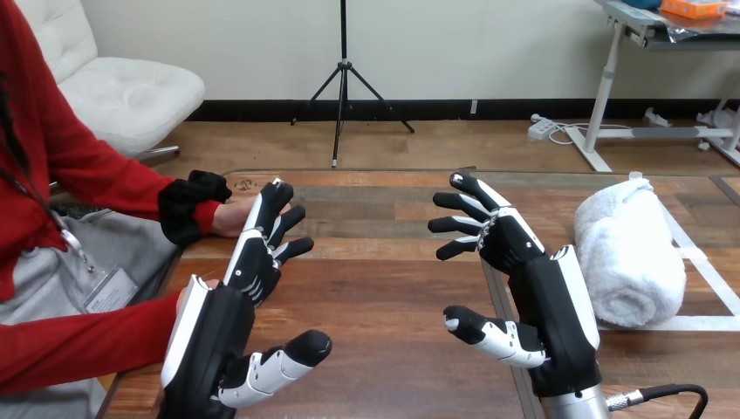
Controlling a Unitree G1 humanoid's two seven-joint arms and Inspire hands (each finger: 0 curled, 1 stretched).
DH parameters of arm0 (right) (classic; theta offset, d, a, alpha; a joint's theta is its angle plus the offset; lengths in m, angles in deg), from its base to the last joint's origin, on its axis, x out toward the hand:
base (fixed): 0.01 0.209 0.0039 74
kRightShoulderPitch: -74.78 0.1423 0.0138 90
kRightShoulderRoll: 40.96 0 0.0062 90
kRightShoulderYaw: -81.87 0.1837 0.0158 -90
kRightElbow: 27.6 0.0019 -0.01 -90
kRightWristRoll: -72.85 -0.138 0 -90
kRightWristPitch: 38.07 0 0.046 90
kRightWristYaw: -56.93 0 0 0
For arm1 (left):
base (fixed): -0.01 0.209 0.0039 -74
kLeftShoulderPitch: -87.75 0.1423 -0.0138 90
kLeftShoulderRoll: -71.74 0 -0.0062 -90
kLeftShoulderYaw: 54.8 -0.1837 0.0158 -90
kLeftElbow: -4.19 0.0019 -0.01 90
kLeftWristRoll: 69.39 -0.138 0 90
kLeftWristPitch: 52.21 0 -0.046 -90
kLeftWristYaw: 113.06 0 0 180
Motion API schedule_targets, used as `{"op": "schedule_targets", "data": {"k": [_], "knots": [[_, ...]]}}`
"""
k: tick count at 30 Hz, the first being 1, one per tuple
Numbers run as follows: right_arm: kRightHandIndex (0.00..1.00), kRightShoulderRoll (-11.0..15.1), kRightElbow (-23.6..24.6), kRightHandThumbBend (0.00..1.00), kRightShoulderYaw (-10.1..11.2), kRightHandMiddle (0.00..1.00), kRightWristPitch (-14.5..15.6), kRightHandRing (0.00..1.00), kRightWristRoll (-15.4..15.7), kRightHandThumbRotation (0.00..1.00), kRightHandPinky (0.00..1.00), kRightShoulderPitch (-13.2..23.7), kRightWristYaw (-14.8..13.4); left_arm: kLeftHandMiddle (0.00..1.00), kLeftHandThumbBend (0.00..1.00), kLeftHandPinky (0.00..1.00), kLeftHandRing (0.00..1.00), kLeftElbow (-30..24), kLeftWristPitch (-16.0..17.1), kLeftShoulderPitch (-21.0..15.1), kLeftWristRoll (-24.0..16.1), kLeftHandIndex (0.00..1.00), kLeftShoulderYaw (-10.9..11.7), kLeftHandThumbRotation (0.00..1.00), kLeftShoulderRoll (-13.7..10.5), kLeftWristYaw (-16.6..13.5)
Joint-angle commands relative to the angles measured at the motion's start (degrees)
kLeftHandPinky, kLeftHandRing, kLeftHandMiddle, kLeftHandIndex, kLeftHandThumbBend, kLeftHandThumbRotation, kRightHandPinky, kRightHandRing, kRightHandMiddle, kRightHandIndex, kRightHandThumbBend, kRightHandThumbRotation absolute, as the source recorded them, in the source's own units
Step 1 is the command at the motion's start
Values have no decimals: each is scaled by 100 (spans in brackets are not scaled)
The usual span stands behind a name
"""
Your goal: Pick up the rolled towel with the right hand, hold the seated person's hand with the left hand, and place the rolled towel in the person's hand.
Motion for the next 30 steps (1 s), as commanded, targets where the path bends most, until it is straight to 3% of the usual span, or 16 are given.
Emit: {"op": "schedule_targets", "data": {"k": [1, 30], "knots": [[86, 4, 190, 100, 2, 82, -70, 73, -89, 67, 57, 284, -54, 100, 100, 86, 95, -159, -33, -208, 51, 100, -45, 73, 22, 6], [85, 70, 472, 100, 47, 82, 230, 75, -11, 63, 60, 219, -110, 99, 100, 86, 95, -157, -44, -272, -29, 100, -16, 74, 23, -16]]}}
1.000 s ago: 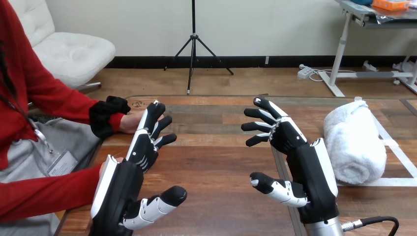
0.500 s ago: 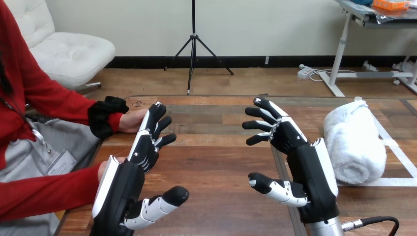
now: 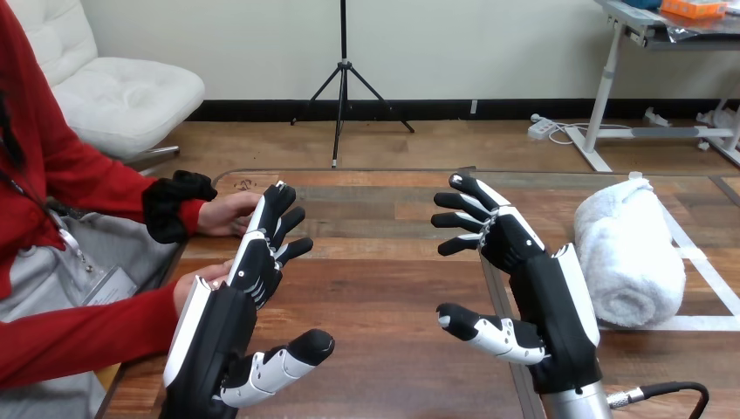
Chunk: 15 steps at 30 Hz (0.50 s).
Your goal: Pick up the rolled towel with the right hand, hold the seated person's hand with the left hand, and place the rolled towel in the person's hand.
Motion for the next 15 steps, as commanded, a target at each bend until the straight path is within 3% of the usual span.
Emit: {"op": "schedule_targets", "data": {"k": [1, 15], "knots": [[85, 43, 367, 99, 43, 82, 27, 75, -16, 62, 60, 216, -93, 99, 100, 86, 95, -149, 13, -277, 14, 100, -29, 74, 16, -3], [84, 59, 540, 99, -2, 81, 217, 75, -45, 61, 61, 157, -67, 100, 100, 86, 95, -156, -15, -288, 69, 100, -43, 73, 7, 42]]}}
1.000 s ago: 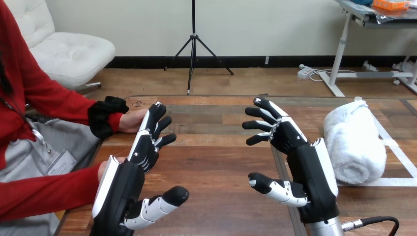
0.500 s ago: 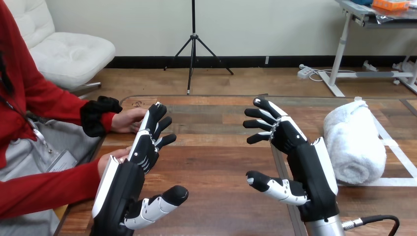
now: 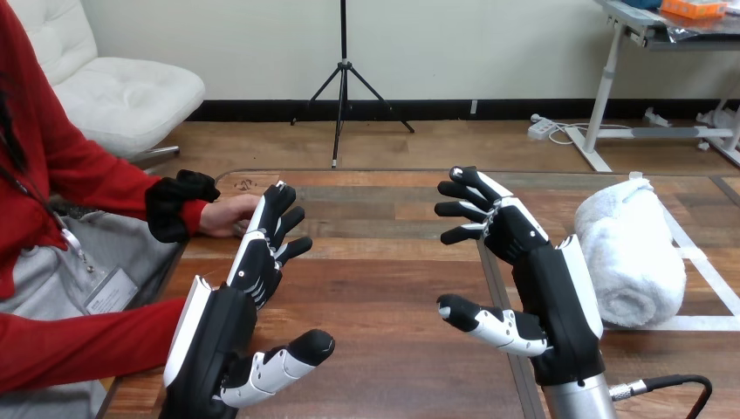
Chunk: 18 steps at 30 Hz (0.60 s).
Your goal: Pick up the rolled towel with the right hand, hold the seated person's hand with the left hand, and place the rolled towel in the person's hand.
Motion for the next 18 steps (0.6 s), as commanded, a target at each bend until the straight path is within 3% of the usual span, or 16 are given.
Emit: {"op": "schedule_targets", "data": {"k": [1, 18], "knots": [[84, 56, 261, 99, -6, 81, 49, 75, -54, 61, 61, 162, -22, 100, 100, 86, 95, -149, -4, -290, 37, 100, -34, 73, 7, 6], [84, 57, 320, 98, -40, 80, 109, 74, -107, 58, 62, 147, 21, 99, 100, 85, 94, -208, -47, -261, -41, 100, 2, 74, 19, -35]]}}
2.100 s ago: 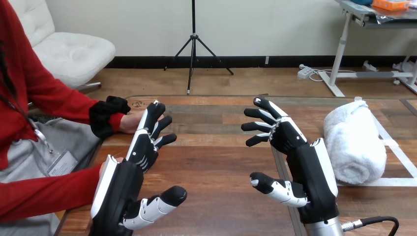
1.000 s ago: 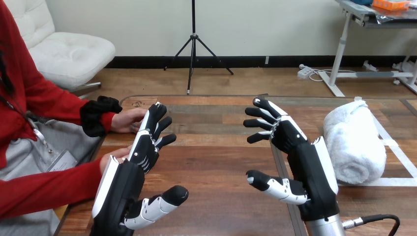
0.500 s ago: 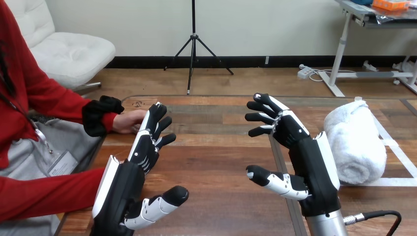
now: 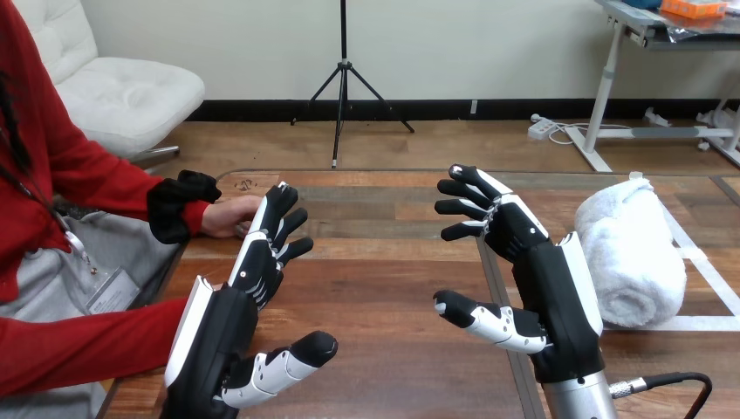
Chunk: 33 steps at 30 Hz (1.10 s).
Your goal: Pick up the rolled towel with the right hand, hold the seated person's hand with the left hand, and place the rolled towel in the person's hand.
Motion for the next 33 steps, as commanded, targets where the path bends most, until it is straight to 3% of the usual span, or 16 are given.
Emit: {"op": "schedule_targets", "data": {"k": [1, 15, 33], "knots": [[84, 55, 266, 98, -30, 80, 12, 74, -85, 58, 62, 153, 14, 99, 100, 85, 94, -206, -25, -262, -9, 100, -6, 74, 19, -42], [84, 59, 249, 98, -31, 80, 2, 74, -62, 58, 62, 151, 6, 99, 100, 85, 94, -192, -10, -266, -66, 100, 13, 73, 17, -64], [84, 61, 220, 99, 1, 81, 3, 75, 9, 59, 61, 151, -47, 100, 100, 88, 97, -98, 1, -282, 265, 100, -107, 70, 17, 203]]}}
